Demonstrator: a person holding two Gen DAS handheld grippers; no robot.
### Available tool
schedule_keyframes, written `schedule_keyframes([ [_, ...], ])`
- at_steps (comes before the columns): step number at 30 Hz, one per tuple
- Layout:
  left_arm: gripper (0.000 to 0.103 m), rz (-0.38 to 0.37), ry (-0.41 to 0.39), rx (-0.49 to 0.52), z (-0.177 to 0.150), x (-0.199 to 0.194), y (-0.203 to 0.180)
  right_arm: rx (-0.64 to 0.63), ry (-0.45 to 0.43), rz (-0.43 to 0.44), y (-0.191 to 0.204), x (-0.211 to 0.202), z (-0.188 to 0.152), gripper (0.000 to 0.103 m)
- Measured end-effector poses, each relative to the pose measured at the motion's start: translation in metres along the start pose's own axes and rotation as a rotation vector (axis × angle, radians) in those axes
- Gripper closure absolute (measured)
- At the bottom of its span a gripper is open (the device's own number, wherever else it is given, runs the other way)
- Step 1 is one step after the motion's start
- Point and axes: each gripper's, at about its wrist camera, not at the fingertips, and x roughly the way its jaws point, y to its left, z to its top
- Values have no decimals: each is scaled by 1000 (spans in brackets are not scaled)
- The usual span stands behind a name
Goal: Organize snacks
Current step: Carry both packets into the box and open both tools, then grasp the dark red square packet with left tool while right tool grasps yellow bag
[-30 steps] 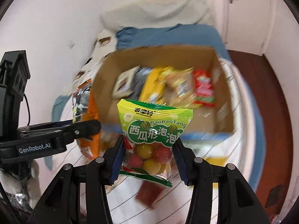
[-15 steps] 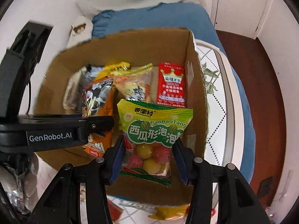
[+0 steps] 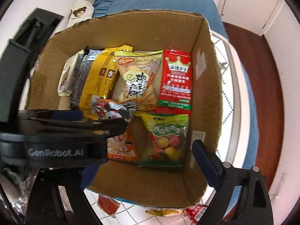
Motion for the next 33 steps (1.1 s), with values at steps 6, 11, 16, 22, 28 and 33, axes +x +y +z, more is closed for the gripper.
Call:
schedule_keyframes([
  [6, 9, 18, -115, 3, -24, -46, 3, 36, -55, -45, -1, -16, -5, 9],
  [11, 9, 94, -232, 25, -42, -81, 12, 74, -103, -39, -5, -34, -18, 9],
  [16, 9, 151, -331, 27, -57, -102, 31, 98, -167, -38, -1, -54, -32, 9],
  [22, 9, 199, -451, 42, -82, -116, 36, 93, -257, -49, 13, -77, -50, 9],
  [28, 9, 208, -545, 50, -115, -140, 36, 64, -342, -52, 32, -108, -73, 9],
  [33, 9, 223, -609, 75, -140, -158, 29, 57, -407, -31, 43, -133, -90, 9],
])
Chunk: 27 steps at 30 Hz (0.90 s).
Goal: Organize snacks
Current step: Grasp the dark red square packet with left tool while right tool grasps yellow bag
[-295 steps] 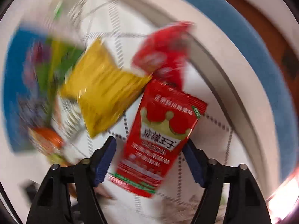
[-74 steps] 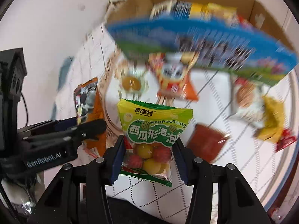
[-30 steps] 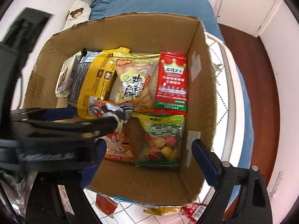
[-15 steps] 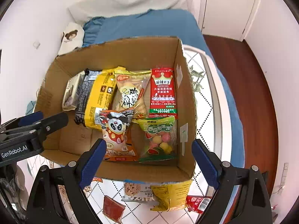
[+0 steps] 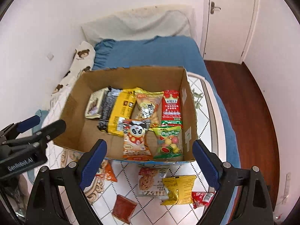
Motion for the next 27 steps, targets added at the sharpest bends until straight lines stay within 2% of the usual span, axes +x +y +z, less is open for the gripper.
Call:
schedule_keyframes([
  [5, 9, -13, -19, -18, -9, -21, 1, 17, -34, 55, 5, -22, -7, 9],
  [9, 9, -2, 14, -18, -26, -17, -2, 15, -40, 98, 0, -25, -21, 9],
  [10, 9, 4, 34, -11, -33, -11, -5, 9, -36, 89, -4, -22, -27, 12],
  [11, 9, 5, 57, -5, -42, -5, -8, 7, -28, 89, -7, -19, -32, 26],
  [12, 9, 6, 83, 1, -51, 2, -11, 10, -5, 95, -13, -13, -39, 35],
  [13, 9, 6, 121, 6, -63, 13, -15, 19, 26, 102, -20, -5, -46, 40],
  [16, 9, -18, 244, 26, -95, 46, -28, 51, 83, 102, -41, 18, -70, 41],
  [21, 9, -98, 540, 64, -160, 122, -57, 145, 199, 96, -84, 65, -101, 40],
  [23, 9, -120, 613, 47, -177, 143, -62, 152, 240, 85, -93, 82, -109, 40],
  [24, 15, -135, 646, 26, -186, 154, -64, 158, 254, 74, -98, 90, -112, 40],
  [25, 28, -140, 656, 14, -190, 159, -65, 154, 270, 76, -101, 99, -114, 40],
  [27, 36, -142, 653, -9, -194, 165, -66, 154, 297, 73, -104, 115, -119, 40],
])
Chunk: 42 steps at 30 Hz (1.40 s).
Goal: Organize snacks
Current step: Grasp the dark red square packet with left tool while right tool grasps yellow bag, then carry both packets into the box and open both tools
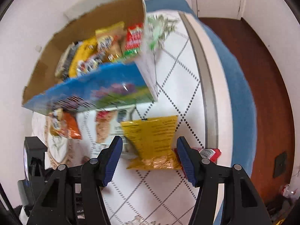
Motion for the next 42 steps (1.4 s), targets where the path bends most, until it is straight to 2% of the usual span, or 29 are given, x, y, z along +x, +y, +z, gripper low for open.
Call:
schedule_keyframes([
  [1, 47, 4, -10, 5, 0, -1, -1, -12, 17, 5, -1, 11, 2, 40],
  [2, 49, 17, -24, 12, 1, -5, -2, -17, 32, 2, -1, 19, 2, 40],
  [3, 49, 21, -35, 11, 3, -10, -2, -16, 43, 9, -1, 27, 2, 40],
  [5, 49, 35, -57, -13, 6, -18, 5, -28, 54, 9, 2, 34, 1, 51],
  [8, 49, 46, -79, -73, 7, -26, 22, -59, 61, 6, 9, 29, -7, 53],
  [13, 49, 4, -45, -143, -2, -14, 41, -118, 154, 38, 28, 28, -45, 53],
  [17, 46, -15, -27, -127, -5, -5, 40, -94, 170, 56, 30, 31, -61, 51],
  [19, 46, -16, -24, -119, -4, -3, 38, -67, 178, 63, 27, 32, -63, 46],
  [25, 46, -22, -37, -114, -6, -3, 43, -45, 191, 70, 23, 40, -74, 43],
  [27, 49, -13, -55, -101, -10, -9, 46, -44, 180, 64, 28, 42, -74, 44],
  [29, 49, -5, -71, -87, -13, -15, 43, -48, 167, 47, 30, 41, -75, 53],
  [33, 49, -24, -120, -56, -21, -40, 36, -32, 126, 75, 31, 23, -78, 55],
  [38, 49, -90, -217, -20, -25, -103, 25, -22, 74, 156, 45, -9, -75, 56],
  [42, 49, -151, -296, -5, -10, -166, 24, -25, -4, 246, 66, -45, -46, 56],
])
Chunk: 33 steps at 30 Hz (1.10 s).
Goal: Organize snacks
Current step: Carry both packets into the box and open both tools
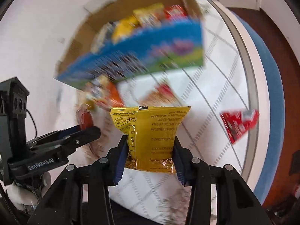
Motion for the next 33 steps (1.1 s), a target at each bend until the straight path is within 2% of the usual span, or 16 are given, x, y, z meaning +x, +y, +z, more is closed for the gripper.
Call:
schedule_keyframes([
  [2, 49, -15, -35, -12, 23, -21, 3, -23, -38, 25, 14, -12, 16, 56],
  [6, 49, 24, -101, -25, 70, -47, 18, -79, -128, 42, 49, -24, 60, 56],
  [8, 49, 95, -127, -21, 100, -50, 25, -100, -158, 40, 68, -16, 84, 56],
  [10, 49, 128, -115, -37, 122, -42, 35, -113, -167, 30, 78, -7, 108, 56],
  [14, 49, 179, -26, -83, 154, -13, 62, -128, -130, 5, 92, 25, 141, 56],
  [18, 49, 199, 61, -145, 165, 17, 86, -146, -63, -31, 98, 64, 159, 56],
  [27, 49, 195, 123, -160, 161, 42, 95, -152, 53, -17, 94, 113, 164, 56],
  [28, 47, 194, 128, -163, 162, 45, 96, -150, 76, -10, 95, 119, 164, 54],
  [30, 39, 197, 137, -160, 163, 49, 96, -135, 115, -9, 93, 129, 165, 36],
  [31, 25, 199, 134, -154, 163, 49, 94, -134, 122, -24, 92, 132, 165, 14],
  [32, 17, 205, 131, -150, 163, 50, 93, -133, 119, -37, 91, 132, 165, 5],
  [33, 16, 192, 125, -144, 163, 50, 91, -130, 117, -48, 89, 132, 166, 5],
])
